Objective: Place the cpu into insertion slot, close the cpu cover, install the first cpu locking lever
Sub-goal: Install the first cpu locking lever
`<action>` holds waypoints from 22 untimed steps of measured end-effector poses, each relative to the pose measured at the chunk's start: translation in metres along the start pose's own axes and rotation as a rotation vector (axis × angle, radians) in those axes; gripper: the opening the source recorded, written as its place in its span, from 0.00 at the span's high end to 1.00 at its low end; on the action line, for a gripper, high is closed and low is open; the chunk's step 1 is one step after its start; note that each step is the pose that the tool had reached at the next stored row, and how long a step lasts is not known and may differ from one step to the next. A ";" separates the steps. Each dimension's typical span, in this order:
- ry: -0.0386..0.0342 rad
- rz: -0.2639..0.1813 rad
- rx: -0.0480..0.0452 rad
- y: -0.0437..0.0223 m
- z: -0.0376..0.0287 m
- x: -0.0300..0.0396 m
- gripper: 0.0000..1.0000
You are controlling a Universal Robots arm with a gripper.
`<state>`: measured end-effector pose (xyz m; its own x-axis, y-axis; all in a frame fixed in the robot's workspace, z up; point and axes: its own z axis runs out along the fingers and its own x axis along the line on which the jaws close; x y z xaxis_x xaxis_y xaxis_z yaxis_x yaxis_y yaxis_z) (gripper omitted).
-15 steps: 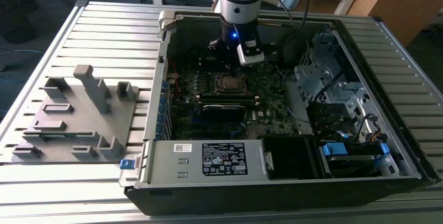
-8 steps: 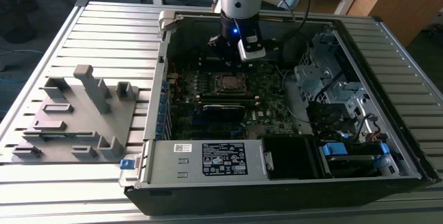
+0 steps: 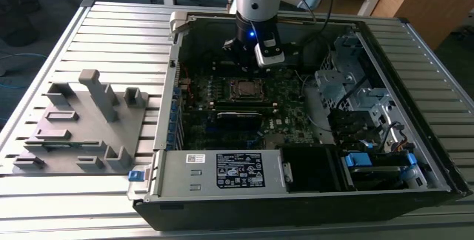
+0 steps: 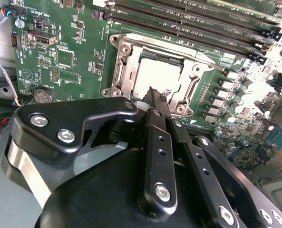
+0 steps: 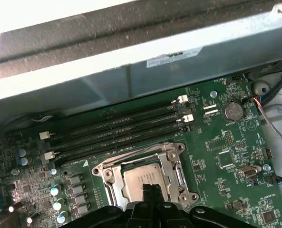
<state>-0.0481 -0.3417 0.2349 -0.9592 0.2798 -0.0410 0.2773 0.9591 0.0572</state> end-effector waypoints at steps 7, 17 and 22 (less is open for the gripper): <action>0.0000 0.000 -0.0001 -0.0034 -0.0001 -0.0010 0.90; 0.0000 0.000 -0.0001 -0.0130 -0.0006 -0.0038 0.90; 0.0000 0.000 -0.0001 -0.0130 -0.0005 -0.0038 0.90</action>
<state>-0.0481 -0.3553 0.2349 -0.9592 0.2798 -0.0410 0.2774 0.9591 0.0573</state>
